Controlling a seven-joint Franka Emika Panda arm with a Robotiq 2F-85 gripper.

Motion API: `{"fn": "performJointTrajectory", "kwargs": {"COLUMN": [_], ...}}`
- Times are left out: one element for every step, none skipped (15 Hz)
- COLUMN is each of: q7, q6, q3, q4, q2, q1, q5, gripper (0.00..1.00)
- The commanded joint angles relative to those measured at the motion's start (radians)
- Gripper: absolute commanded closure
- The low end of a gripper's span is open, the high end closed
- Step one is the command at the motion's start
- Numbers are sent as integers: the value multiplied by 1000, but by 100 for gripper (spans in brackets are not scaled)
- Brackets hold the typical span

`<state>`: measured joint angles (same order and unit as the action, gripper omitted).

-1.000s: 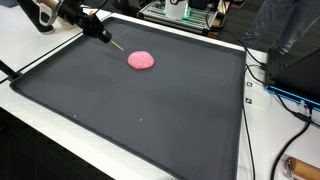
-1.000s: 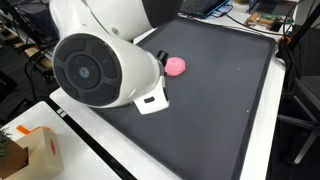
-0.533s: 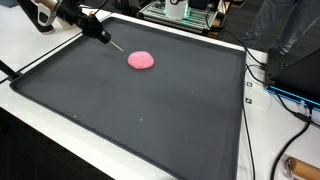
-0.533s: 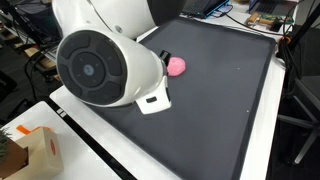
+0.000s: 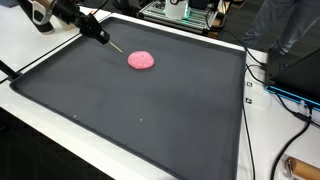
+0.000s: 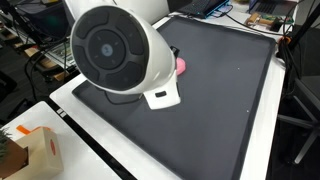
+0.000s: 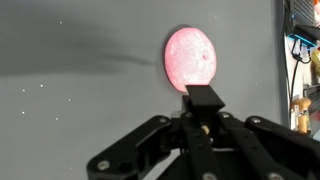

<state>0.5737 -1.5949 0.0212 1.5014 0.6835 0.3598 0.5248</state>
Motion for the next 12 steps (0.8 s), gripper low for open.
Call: {"fn": "performJointTrajectory", "kwargs": {"q7": [-45,-52,-62,-67,-76,-84,-90,-102,-107,-117,-123,-134], "q6": [-6,-5,-5,-5,-8,-15,-18,-25,-25,-24,-24,-27], "q3": [-9,-11,-13,-16,-16,-16,-16,-14,-14,-13,-13,-12], "q4": [-8,-9,-6,-3,2,8,12,17,20,23,24,27], "q2": [-13,-17,-25,-33,-42,-54,-63,-75,-84,-95,-105,-116], "q1": [-17,-22,-28,-35,-43,-54,-62,-74,-82,-93,-103,-115], "q5": [-14,-17,-19,-21,-26,-34,-38,-48,-56,-68,-81,-99], "gripper": [97,97,97,97,97,97,97,97,97,97,97,97]}}
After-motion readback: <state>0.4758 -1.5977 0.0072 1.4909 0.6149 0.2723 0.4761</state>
